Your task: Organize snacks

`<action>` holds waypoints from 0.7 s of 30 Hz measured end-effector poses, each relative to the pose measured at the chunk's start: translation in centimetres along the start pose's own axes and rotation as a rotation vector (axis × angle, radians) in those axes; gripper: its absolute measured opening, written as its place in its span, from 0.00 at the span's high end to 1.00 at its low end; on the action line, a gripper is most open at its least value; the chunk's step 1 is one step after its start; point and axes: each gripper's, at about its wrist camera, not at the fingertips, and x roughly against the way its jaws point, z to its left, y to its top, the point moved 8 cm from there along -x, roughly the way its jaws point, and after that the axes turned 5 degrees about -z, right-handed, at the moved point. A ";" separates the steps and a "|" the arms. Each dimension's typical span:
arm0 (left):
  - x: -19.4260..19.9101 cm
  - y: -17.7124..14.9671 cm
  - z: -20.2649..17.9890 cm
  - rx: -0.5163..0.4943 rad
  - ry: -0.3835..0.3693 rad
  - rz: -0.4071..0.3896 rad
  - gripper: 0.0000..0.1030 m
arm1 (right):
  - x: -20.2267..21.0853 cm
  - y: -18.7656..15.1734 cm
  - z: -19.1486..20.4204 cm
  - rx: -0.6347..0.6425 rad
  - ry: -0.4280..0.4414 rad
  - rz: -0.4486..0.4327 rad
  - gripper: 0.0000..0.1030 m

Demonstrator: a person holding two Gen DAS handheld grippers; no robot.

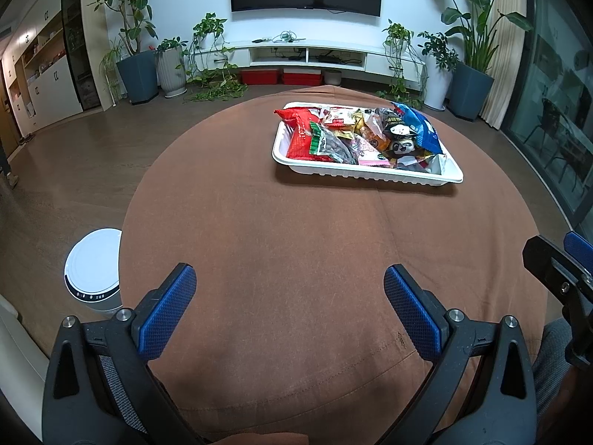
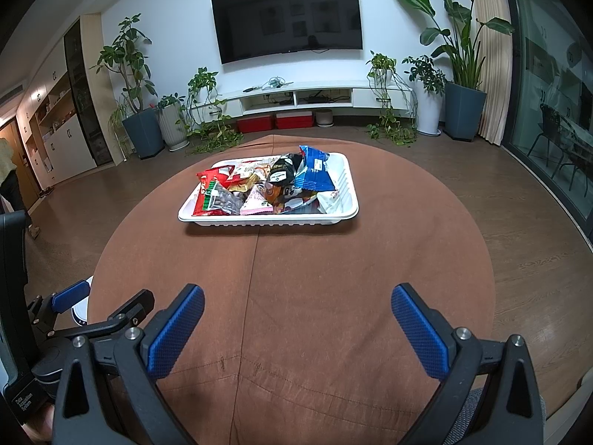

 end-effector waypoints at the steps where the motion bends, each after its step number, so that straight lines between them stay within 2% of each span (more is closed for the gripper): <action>1: 0.0 0.0 0.0 -0.001 0.001 0.000 0.00 | 0.0 -0.2 0.0 0.000 0.000 0.001 0.00; 21: 0.1 -0.3 -0.1 -0.036 0.019 -0.015 0.00 | -0.3 -1.1 -0.4 -0.010 0.002 0.012 0.00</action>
